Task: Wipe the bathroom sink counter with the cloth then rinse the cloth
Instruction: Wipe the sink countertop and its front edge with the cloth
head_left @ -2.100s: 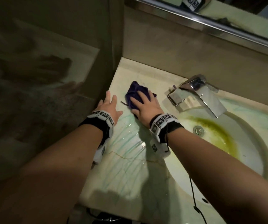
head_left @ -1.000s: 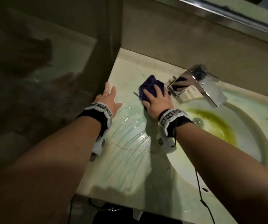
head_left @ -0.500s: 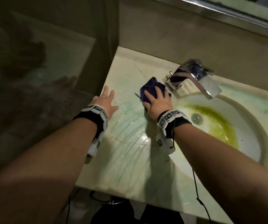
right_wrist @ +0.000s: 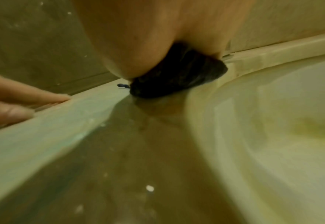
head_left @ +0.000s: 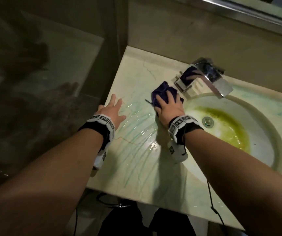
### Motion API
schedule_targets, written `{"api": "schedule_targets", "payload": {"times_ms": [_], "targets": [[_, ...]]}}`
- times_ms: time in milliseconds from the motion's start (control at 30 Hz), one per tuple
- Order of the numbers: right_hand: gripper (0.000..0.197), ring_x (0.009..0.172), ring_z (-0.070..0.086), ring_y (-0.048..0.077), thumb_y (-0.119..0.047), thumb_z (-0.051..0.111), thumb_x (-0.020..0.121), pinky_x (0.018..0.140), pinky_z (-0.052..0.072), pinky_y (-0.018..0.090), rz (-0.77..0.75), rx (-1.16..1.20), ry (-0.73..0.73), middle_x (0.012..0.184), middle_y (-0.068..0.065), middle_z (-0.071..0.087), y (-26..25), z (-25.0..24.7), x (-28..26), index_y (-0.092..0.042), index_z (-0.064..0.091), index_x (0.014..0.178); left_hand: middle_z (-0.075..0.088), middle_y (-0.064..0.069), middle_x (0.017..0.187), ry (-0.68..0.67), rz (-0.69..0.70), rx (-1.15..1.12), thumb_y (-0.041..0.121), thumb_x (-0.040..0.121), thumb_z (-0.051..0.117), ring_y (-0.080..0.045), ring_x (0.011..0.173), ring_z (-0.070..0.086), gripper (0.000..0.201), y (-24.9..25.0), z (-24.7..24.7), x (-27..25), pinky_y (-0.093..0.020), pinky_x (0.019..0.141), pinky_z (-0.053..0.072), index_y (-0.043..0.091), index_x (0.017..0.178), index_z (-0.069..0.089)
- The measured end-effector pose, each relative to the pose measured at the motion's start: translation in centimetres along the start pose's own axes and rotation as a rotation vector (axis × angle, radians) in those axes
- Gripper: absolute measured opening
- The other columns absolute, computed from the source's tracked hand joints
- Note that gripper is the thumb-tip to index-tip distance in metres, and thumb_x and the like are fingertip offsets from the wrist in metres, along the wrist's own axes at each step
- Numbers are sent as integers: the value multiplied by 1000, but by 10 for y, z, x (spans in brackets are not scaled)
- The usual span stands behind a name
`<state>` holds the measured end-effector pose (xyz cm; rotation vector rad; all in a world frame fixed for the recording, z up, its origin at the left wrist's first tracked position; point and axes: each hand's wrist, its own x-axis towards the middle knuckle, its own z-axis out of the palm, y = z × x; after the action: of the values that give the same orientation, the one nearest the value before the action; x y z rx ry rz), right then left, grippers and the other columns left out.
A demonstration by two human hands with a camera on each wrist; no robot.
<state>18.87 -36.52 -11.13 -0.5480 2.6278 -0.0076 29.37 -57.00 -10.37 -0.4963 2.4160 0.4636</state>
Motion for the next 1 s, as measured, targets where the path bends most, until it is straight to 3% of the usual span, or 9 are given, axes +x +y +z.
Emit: {"api": "schedule_targets", "payload": {"times_ms": [100,233,333,467,567,633,733,833,1000], "targets": [[53,143,-3,42,-46,33,97,117,6,54,38,57,52,159,6,5,-24,0,12,-37,21,148,-16,14,158,13,-6,-6,48,97,39,-40,137,20,67,-2,7,-5,-44,110,30,35,151,3],[52,143,0,42,-48,33,96,117,6,54,-124,-19,48,159,5,9,-49,8,-8,-37,23,147,-16,16,157,29,-22,-11,49,96,40,-40,137,21,66,0,10,-8,-45,110,31,36,150,4],[53,144,-1,39,-51,29,97,118,6,52,-218,-62,21,159,3,7,-35,21,-29,-38,20,148,-16,17,157,15,-25,-22,49,96,39,-41,138,18,66,-1,10,-9,-47,111,30,37,150,3],[54,145,1,38,-54,24,95,118,8,52,-119,-103,33,159,5,9,-5,17,-9,-39,19,147,-14,17,158,22,-23,-28,49,96,39,-41,137,20,65,-8,13,-13,-46,110,32,38,150,5],[54,144,-4,40,-49,30,97,118,5,53,28,23,37,160,5,5,-26,9,6,-39,18,148,-12,19,157,46,-17,-28,48,96,40,-37,135,24,64,-11,19,-19,-42,108,34,39,150,7],[53,143,-3,42,-47,33,97,117,5,56,17,45,50,159,6,6,-47,6,6,-38,20,148,-12,18,158,63,-3,-33,48,96,41,-36,133,26,64,-13,22,-20,-42,109,34,38,150,7],[52,143,-2,42,-48,33,97,117,6,54,-139,-15,26,159,5,7,-67,12,-11,-38,21,147,-12,18,158,76,1,-43,48,96,42,-36,133,27,64,-12,23,-21,-42,109,33,37,150,8],[53,144,-3,39,-50,30,97,118,5,51,-226,-65,-6,160,3,5,-49,16,-29,-40,19,148,-11,19,158,77,7,-48,48,96,42,-35,133,27,64,-12,20,-20,-41,109,33,38,150,9],[52,144,-3,39,-47,33,97,118,7,51,-47,-5,-26,160,3,3,-22,-3,-4,-41,18,147,-10,19,158,75,9,-62,46,97,41,-37,135,26,62,-17,21,-22,-40,109,34,38,150,9]]}}
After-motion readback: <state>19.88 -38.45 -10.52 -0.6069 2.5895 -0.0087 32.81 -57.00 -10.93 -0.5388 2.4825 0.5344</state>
